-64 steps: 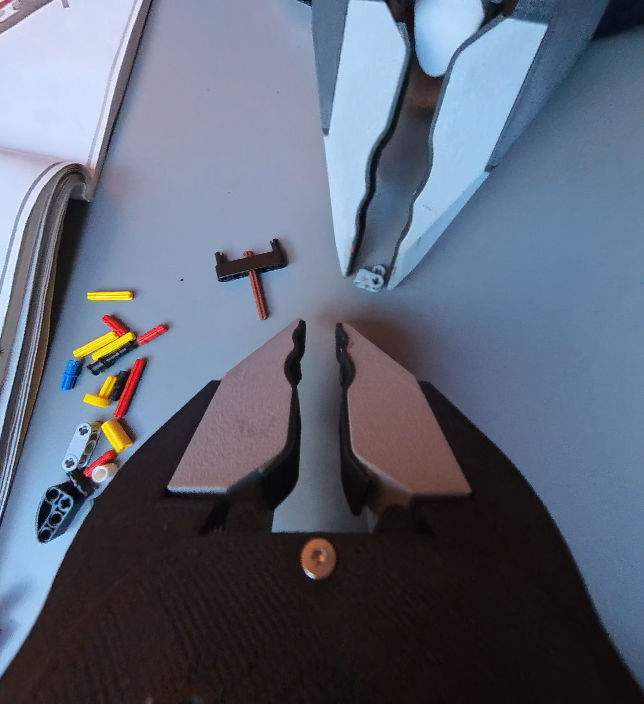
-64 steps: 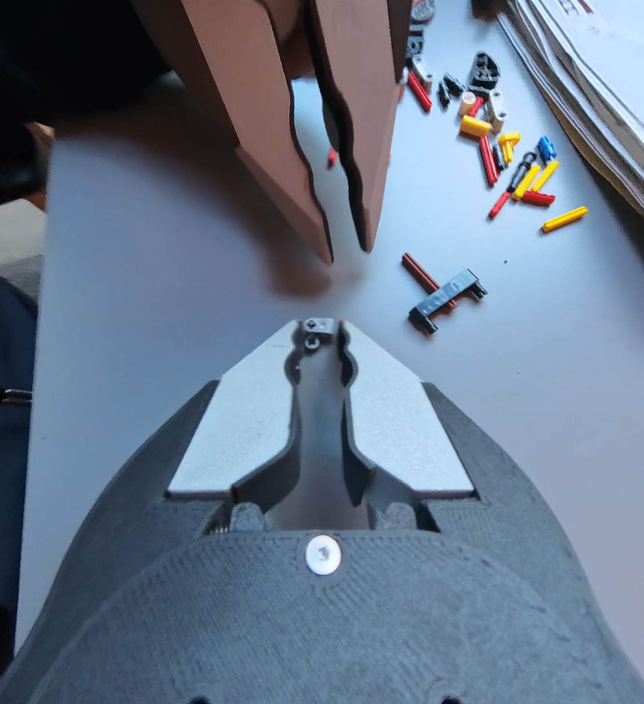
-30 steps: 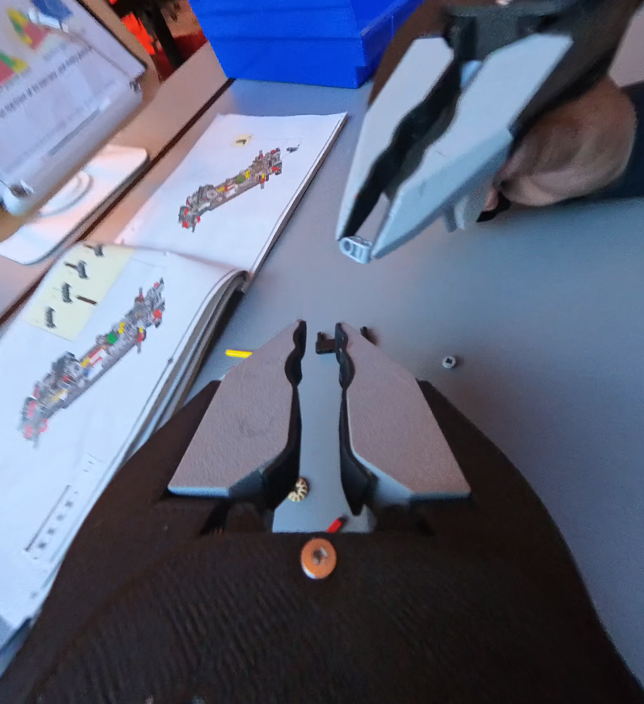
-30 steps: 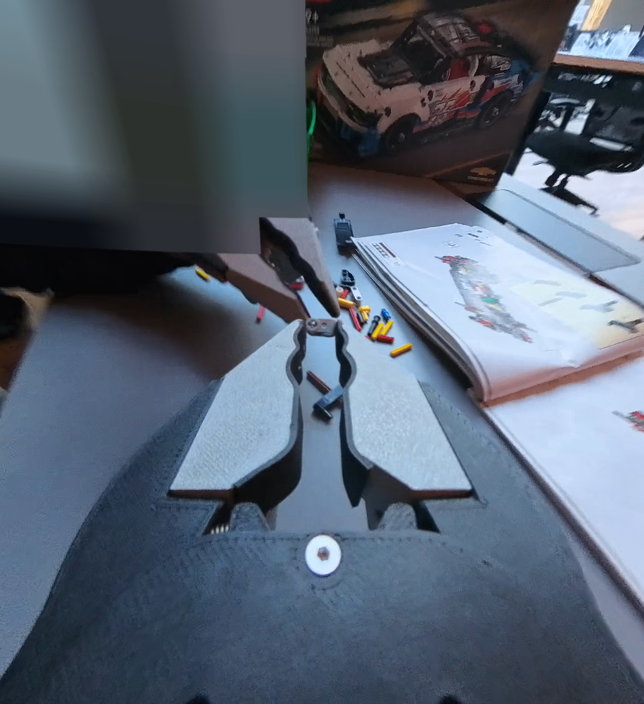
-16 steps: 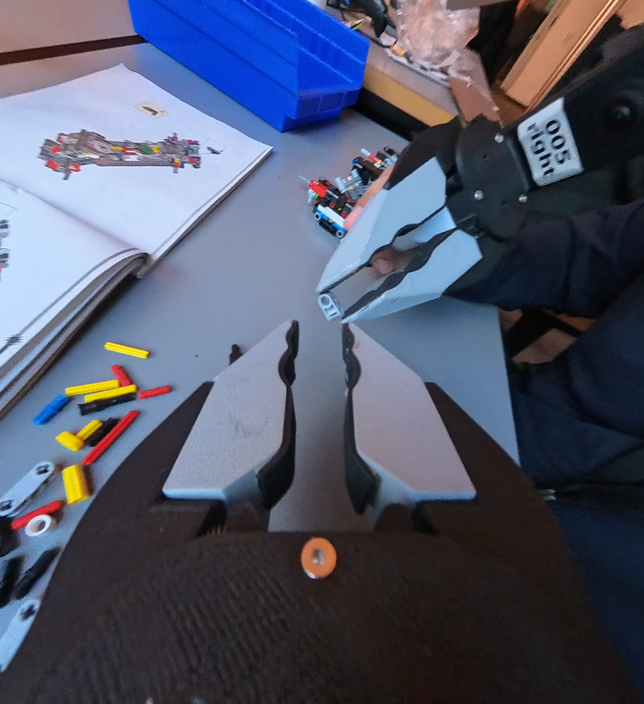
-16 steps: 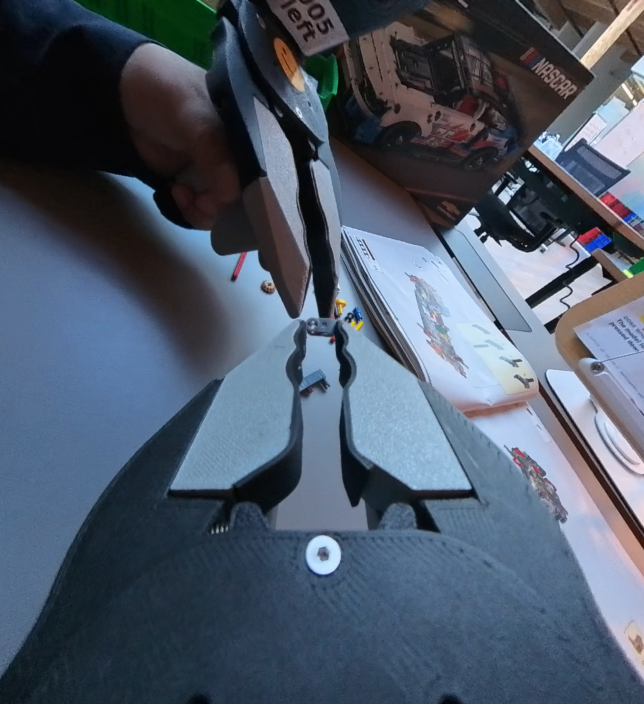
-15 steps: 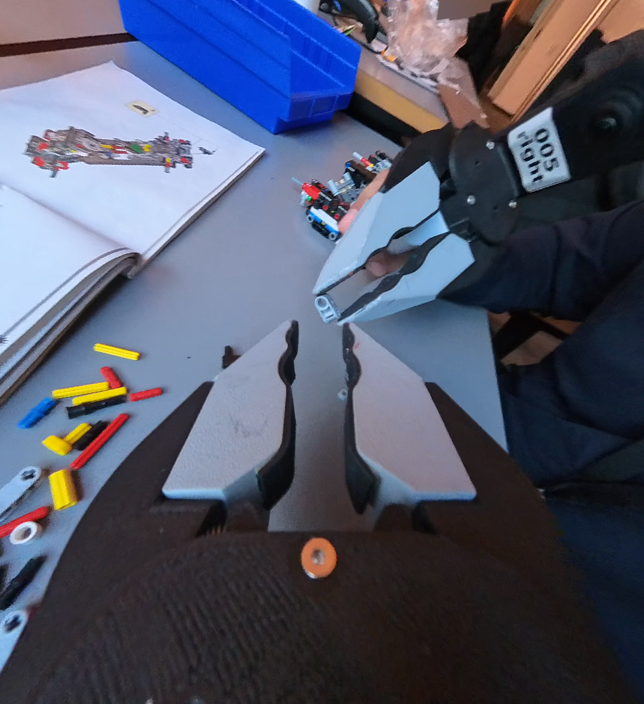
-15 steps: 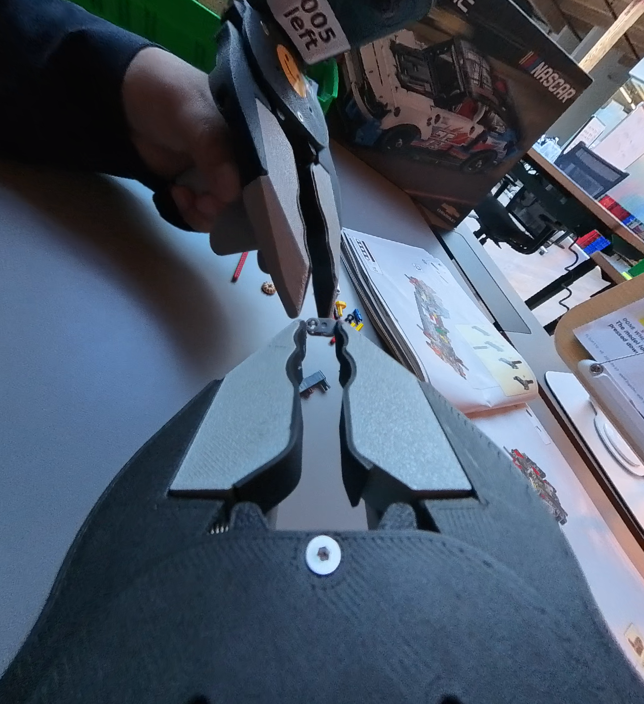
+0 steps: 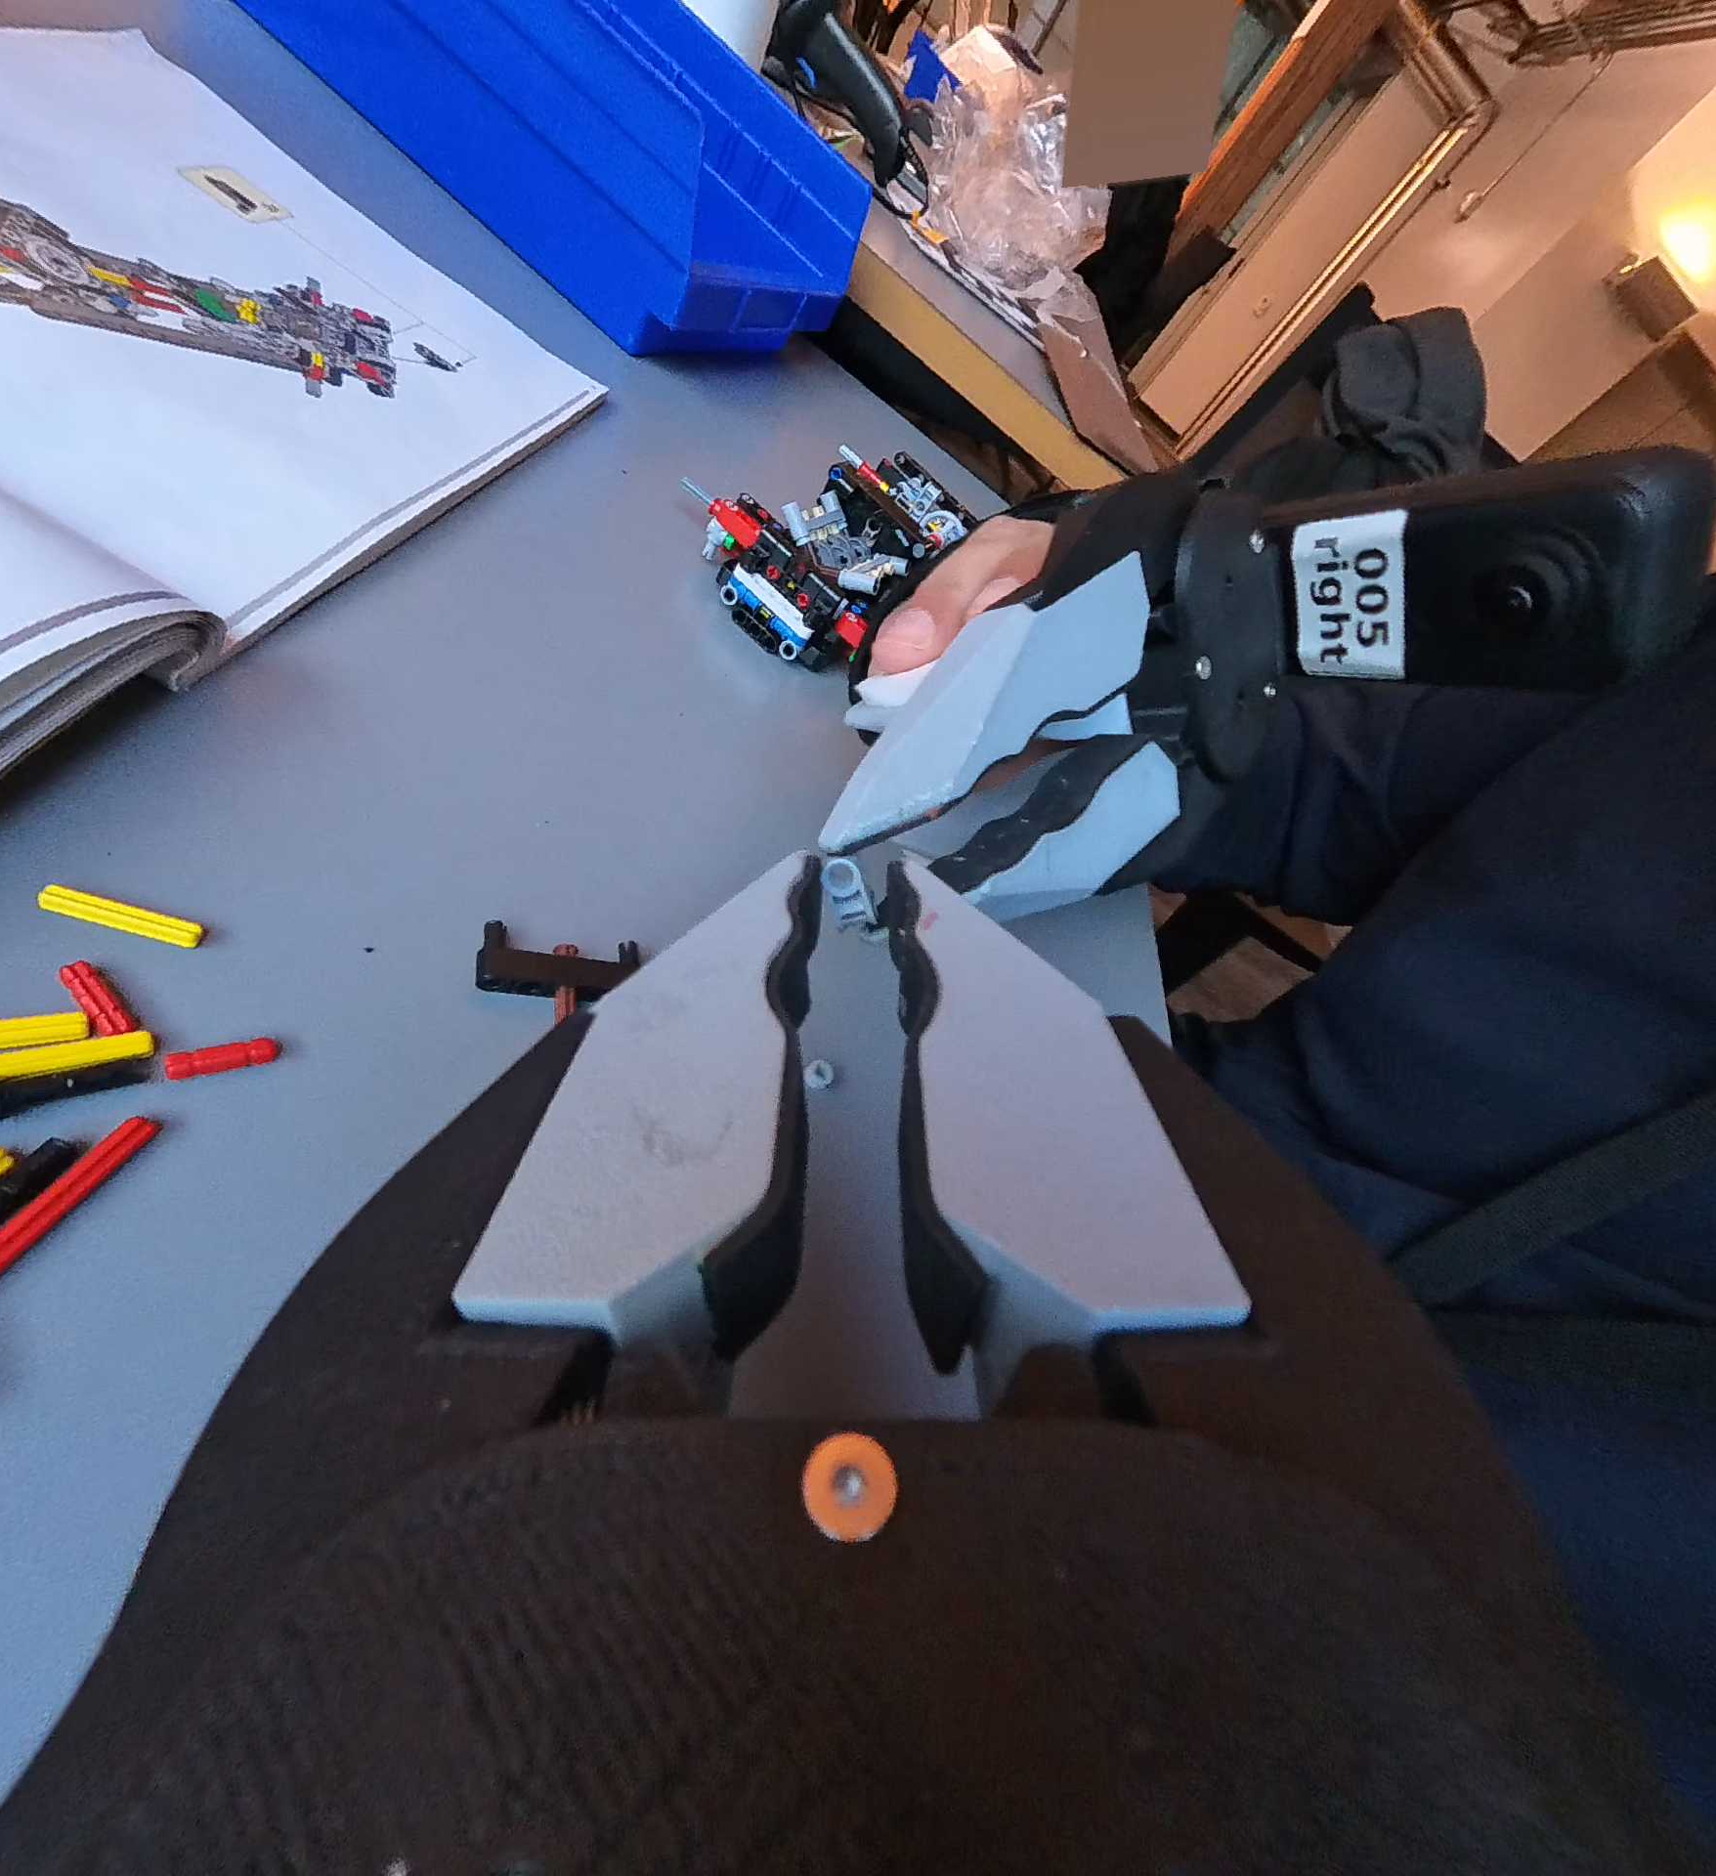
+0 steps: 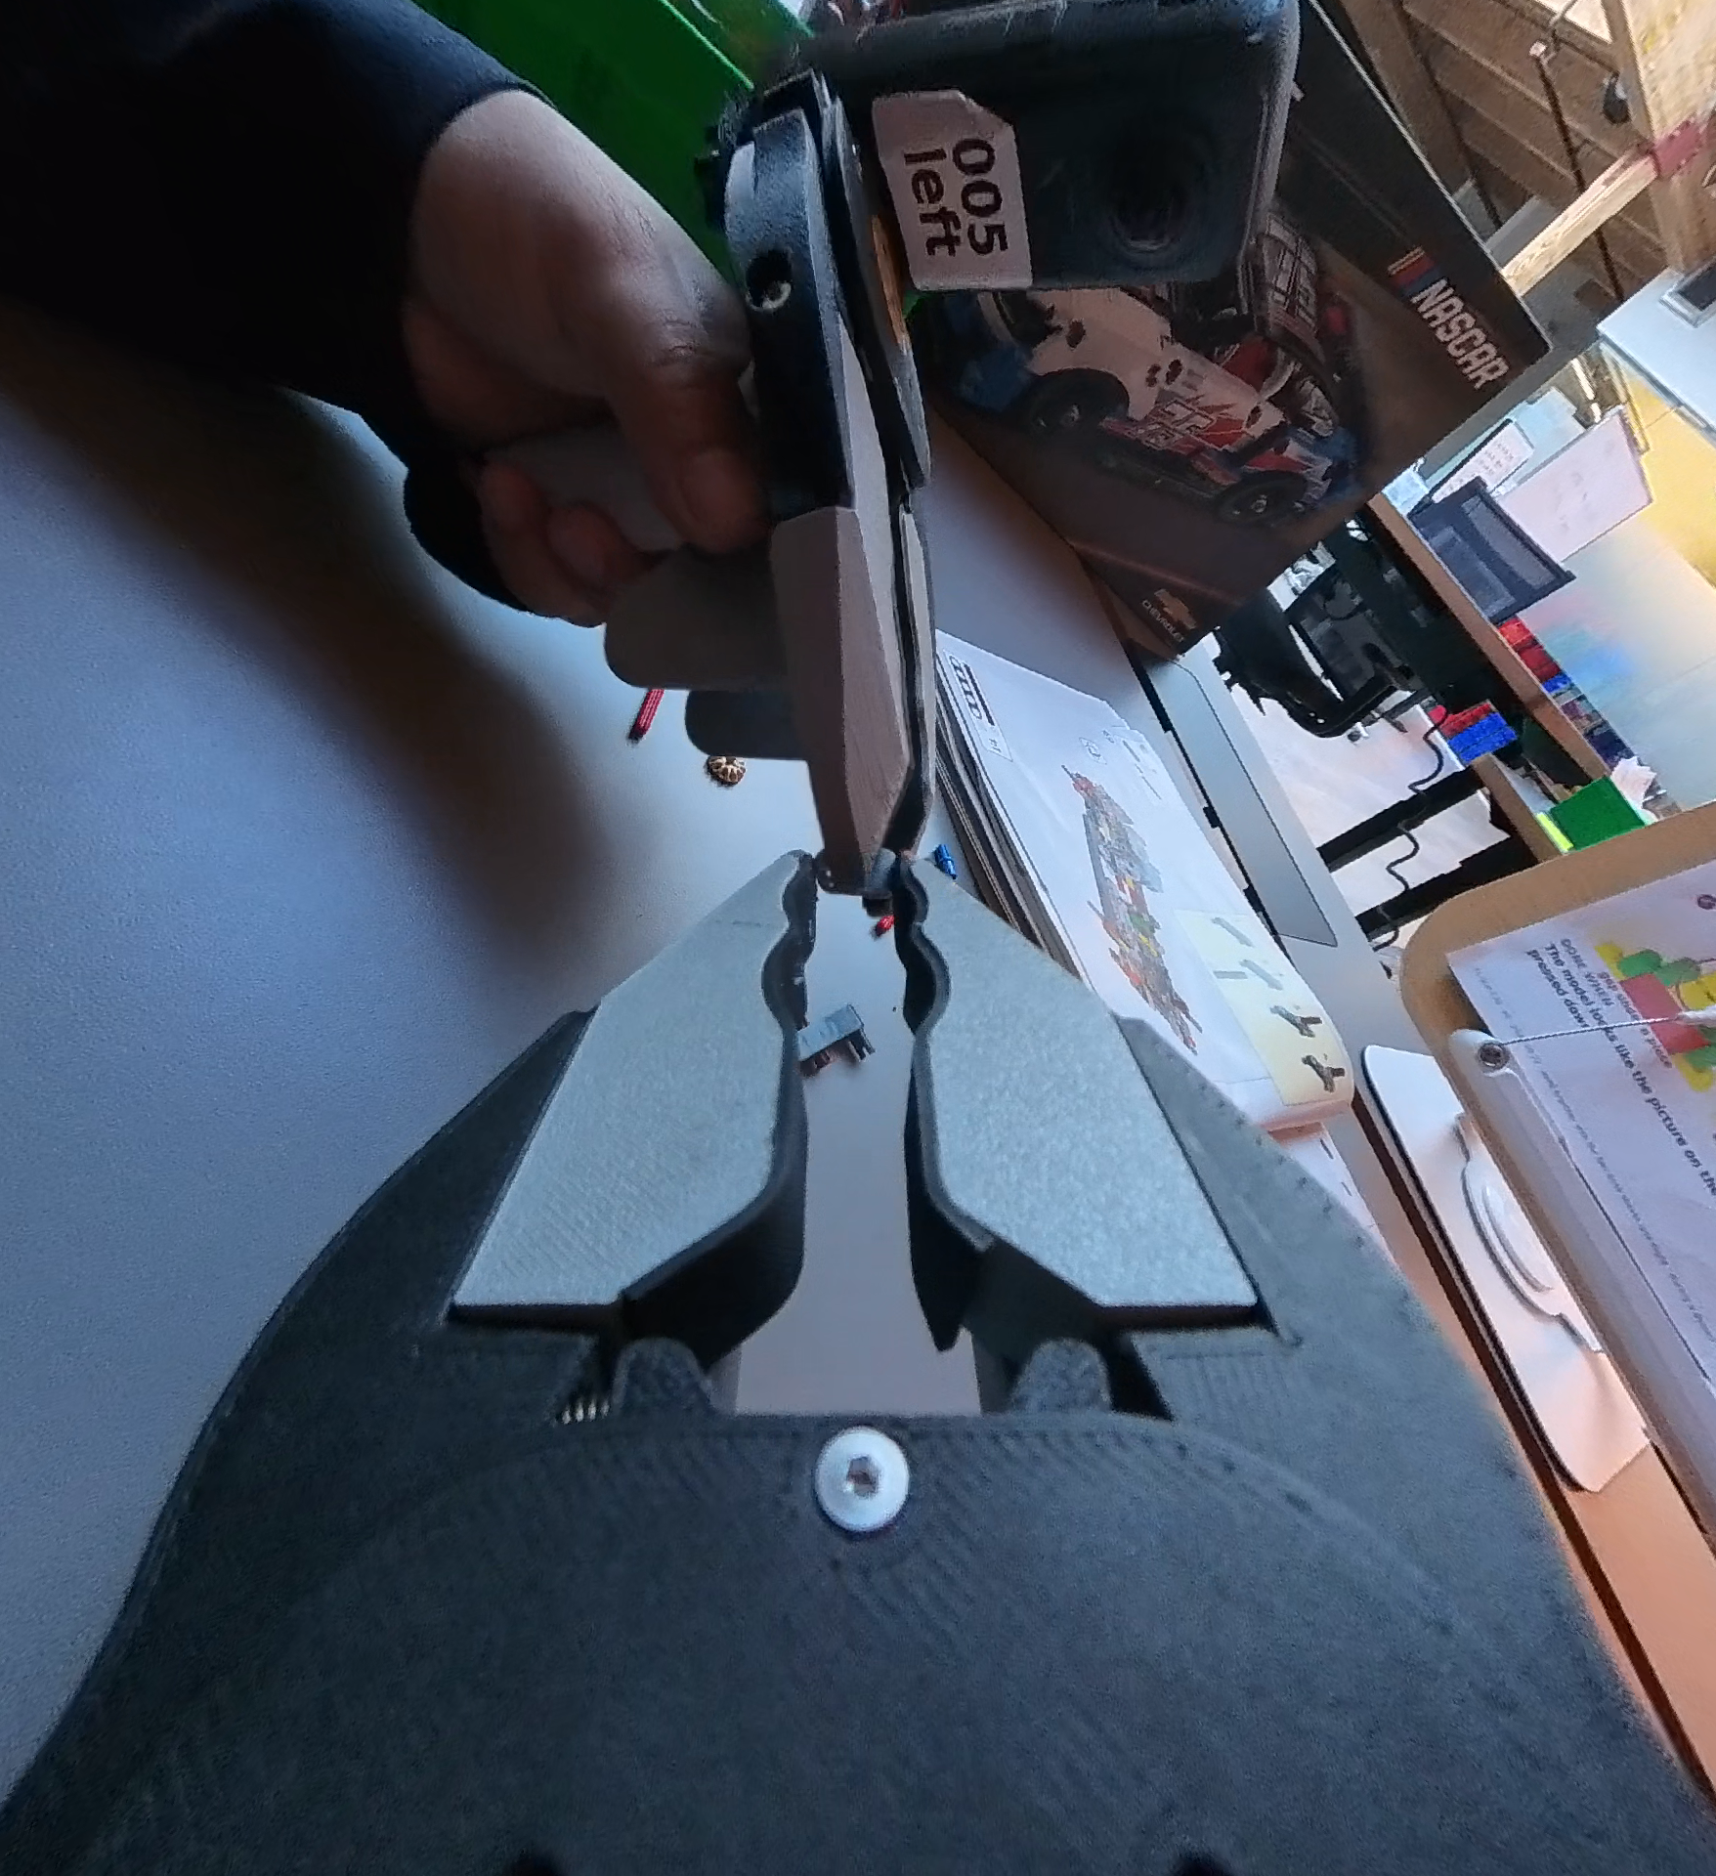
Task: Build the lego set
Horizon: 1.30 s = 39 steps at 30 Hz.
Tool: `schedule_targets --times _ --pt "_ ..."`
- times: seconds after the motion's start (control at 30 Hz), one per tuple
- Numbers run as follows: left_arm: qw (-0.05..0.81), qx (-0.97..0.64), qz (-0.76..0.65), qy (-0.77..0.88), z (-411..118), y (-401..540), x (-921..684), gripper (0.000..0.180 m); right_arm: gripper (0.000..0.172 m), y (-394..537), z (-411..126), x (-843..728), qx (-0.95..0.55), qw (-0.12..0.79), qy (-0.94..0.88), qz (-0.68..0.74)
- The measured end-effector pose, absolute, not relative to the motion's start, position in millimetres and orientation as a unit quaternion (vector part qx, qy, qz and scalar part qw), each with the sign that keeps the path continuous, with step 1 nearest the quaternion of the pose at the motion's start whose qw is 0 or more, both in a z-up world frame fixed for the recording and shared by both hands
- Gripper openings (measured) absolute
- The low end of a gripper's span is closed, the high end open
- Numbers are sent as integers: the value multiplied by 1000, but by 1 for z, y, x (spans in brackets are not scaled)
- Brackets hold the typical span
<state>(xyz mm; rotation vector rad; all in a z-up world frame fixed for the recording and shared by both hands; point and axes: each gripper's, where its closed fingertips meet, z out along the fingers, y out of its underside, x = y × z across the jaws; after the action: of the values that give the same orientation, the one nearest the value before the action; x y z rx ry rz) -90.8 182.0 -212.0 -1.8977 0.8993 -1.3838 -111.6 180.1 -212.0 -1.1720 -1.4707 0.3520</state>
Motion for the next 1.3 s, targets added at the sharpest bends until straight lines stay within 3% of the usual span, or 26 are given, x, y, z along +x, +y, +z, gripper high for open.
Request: schedule_targets --times 0.33,0.5,0.77,0.93,1.3 --pt "314 -708 -531 343 -208 181 -91 8 12 181 -208 -111 -506 578 -614 182" --pt "387 -702 -428 418 -206 190 -103 32 12 189 -201 -106 -555 532 -560 309" --pt "539 -559 -198 598 -201 175 -106 27 11 175 -184 -106 -583 305 -438 612" --pt "555 -535 -194 607 -196 168 -99 26 11 170 -179 -104 -566 190 -367 713" --pt "548 -524 -250 602 -185 150 -89 19 11 146 -182 -111 -521 46 -334 784"
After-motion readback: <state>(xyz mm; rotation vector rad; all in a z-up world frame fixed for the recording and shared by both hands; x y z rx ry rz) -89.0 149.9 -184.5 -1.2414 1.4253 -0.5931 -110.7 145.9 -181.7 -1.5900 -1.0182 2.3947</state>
